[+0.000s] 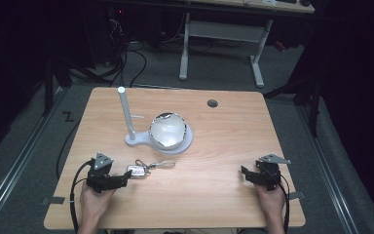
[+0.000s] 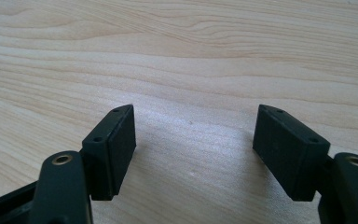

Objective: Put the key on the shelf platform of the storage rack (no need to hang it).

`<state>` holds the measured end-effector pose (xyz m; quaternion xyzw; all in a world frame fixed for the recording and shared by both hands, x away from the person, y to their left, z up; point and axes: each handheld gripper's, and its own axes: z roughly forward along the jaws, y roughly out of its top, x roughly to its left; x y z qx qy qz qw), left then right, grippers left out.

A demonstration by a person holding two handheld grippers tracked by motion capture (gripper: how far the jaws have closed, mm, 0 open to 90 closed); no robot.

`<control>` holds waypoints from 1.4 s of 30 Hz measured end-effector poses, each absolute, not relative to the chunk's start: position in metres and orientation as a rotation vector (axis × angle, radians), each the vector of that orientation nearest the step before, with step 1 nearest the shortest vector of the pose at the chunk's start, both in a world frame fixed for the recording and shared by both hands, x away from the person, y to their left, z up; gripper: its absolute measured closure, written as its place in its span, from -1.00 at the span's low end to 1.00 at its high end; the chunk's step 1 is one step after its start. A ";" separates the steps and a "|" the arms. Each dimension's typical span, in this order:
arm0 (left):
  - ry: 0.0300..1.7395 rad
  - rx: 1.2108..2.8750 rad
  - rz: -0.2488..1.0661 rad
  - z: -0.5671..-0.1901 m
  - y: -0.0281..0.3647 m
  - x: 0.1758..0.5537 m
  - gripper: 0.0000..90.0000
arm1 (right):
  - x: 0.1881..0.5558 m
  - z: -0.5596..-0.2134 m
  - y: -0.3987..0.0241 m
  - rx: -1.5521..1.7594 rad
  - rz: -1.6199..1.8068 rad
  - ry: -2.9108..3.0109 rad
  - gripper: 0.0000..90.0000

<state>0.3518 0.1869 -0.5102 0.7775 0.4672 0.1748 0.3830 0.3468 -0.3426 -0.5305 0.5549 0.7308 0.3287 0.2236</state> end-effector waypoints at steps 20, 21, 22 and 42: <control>1.084 2.117 0.413 -0.517 0.155 0.364 -0.67 | 0.347 -0.531 -0.342 1.530 0.906 2.018 -0.33; 1.084 2.116 0.409 -0.517 0.154 0.365 -0.67 | 0.347 -0.531 -0.342 1.530 0.906 2.018 -0.33; 1.082 2.118 0.406 -0.518 0.153 0.366 -0.67 | 0.347 -0.531 -0.343 1.527 0.906 2.018 -0.33; 1.062 2.142 0.400 -0.525 0.145 0.373 -0.63 | 0.347 -0.531 -0.343 1.530 0.907 2.018 -0.33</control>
